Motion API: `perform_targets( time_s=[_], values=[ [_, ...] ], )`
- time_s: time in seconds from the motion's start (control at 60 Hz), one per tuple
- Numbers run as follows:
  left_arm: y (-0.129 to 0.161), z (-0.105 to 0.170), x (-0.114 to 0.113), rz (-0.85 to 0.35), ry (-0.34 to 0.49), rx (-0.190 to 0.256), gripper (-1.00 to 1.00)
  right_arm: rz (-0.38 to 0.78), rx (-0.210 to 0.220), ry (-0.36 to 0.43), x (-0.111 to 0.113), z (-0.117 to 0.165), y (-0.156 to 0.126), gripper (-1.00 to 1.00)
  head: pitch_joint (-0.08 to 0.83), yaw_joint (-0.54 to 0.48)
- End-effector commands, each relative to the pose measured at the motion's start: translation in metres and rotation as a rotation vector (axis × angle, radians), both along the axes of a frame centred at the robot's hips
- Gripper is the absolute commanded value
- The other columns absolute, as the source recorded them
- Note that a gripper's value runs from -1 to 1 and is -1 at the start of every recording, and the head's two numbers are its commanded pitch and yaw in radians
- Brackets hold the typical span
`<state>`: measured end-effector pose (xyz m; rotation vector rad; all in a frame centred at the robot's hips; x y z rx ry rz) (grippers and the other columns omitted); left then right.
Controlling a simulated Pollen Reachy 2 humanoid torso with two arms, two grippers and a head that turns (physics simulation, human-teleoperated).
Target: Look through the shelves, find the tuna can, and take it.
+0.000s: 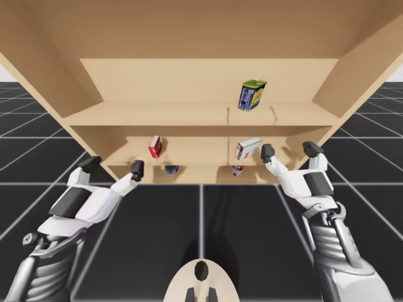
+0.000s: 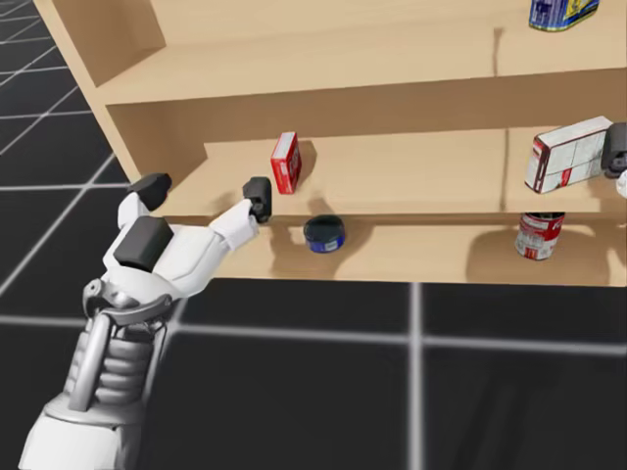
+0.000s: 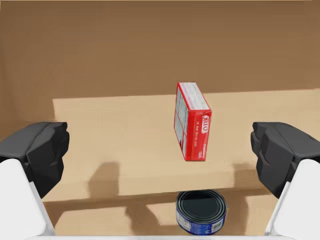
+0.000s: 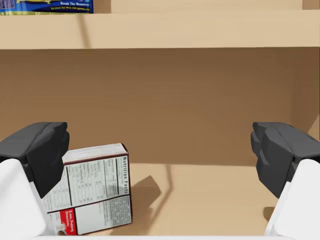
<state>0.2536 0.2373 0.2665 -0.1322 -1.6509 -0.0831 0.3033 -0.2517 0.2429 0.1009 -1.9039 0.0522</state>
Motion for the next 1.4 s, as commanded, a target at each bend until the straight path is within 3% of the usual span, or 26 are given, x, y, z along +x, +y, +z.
perform_targets(
  time_s=[0.017,0.183,0.367,0.417,0.45,0.583,0.65,0.833,0.917,1.017,1.1,1.4],
  values=[
    [-0.015,0.002,-0.034,-0.064,0.110,0.005,-1.00,-0.014,-0.017,-0.003,0.002,-0.002,0.000,-1.00,0.588,0.22],
    [-0.026,-0.015,-0.051,-0.145,0.163,0.008,-1.00,-0.017,-0.013,-0.003,0.003,-0.002,-0.002,-1.00,0.587,0.22],
    [-0.029,-0.049,-0.037,-0.149,0.186,0.033,-1.00,-0.018,-0.015,-0.005,0.004,-0.003,-0.003,-1.00,0.587,0.22],
    [-0.032,-0.061,-0.029,-0.162,0.209,0.009,-1.00,-0.018,-0.015,-0.005,0.004,-0.003,-0.003,-1.00,0.586,0.22],
    [-0.034,-0.069,-0.021,-0.149,0.207,0.036,-1.00,-0.018,-0.017,-0.005,0.004,-0.003,-0.003,-1.00,0.587,0.22],
    [-0.039,-0.085,0.006,-0.143,0.238,0.050,-1.00,-0.022,-0.024,-0.007,0.004,-0.004,-0.004,-1.00,0.590,0.22],
    [-0.042,-0.092,0.023,-0.118,0.237,0.091,-1.00,-0.028,-0.032,-0.012,0.004,-0.004,-0.004,-1.00,0.591,0.22],
    [-0.053,-0.105,0.063,-0.118,0.292,0.068,-1.00,-0.045,-0.057,-0.021,0.005,-0.004,-0.004,-1.00,0.592,0.22],
    [-0.058,-0.111,0.082,-0.121,0.336,0.029,-1.00,-0.049,-0.060,-0.025,0.005,-0.004,-0.004,-1.00,0.592,0.22],
    [-0.063,-0.116,0.099,-0.107,0.350,0.033,-1.00,-0.053,-0.059,-0.029,0.005,-0.003,-0.006,-1.00,0.594,0.22],
    [-0.069,-0.121,0.111,-0.106,0.377,0.018,-1.00,-0.056,-0.057,-0.032,0.005,-0.003,-0.006,-1.00,0.594,0.21],
    [-0.084,-0.138,0.134,-0.103,0.429,0.028,-1.00,-0.060,-0.053,-0.036,0.004,-0.001,-0.008,-1.00,0.601,0.20]
  ],
)
